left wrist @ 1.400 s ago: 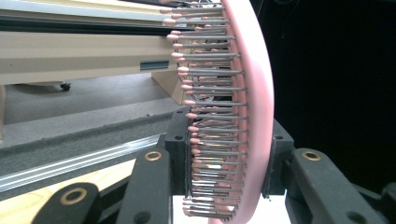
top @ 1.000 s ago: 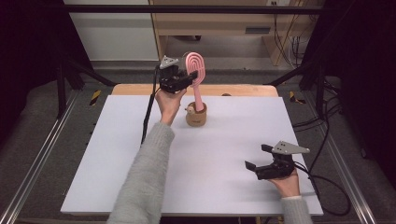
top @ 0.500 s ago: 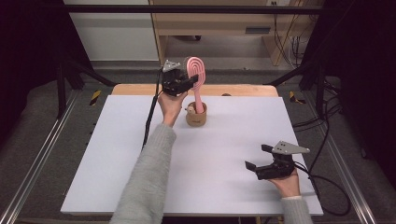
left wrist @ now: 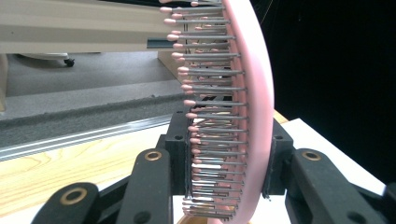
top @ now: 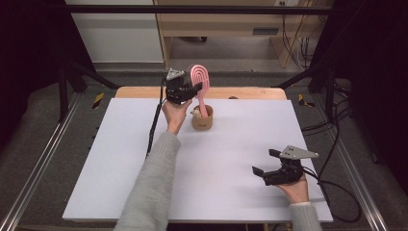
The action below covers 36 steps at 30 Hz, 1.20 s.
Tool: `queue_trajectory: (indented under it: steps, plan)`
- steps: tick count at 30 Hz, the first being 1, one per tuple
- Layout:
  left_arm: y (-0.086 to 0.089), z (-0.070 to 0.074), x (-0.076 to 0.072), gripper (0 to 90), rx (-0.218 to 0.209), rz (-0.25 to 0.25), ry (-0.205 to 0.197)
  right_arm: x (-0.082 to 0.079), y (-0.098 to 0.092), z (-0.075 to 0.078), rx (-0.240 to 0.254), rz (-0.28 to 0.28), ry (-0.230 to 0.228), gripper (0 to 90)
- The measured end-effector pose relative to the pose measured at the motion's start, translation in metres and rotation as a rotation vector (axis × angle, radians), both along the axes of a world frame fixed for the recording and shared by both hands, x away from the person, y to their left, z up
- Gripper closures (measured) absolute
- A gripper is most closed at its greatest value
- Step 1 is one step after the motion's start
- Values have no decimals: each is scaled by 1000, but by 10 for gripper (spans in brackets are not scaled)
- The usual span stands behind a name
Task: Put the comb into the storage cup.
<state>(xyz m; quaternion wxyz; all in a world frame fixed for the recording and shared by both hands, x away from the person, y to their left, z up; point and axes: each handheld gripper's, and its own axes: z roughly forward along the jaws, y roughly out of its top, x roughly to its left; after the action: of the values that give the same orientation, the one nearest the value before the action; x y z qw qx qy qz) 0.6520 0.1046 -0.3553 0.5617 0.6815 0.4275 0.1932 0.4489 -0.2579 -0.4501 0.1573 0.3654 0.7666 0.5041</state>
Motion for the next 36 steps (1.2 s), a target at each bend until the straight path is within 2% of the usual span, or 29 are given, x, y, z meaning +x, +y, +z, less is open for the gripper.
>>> queue_trajectory:
  steps: [14, 16, 32, 36]
  plan:
    - [7, -20, 1, 629, -19, 18, 33, 0, 0, 0, 3, -1, 3, 4]
    - [10, -22, 1, 629, -31, 20, 36, 0, 0, 0, 2, 0, 2, 4]
    - [27, -31, -2, 621, -101, 58, 50, 0, 0, 0, -2, 0, 4, 4]
    - [31, -33, -3, 617, -97, 67, 48, 1, 1, -1, -1, 1, 5, 4]
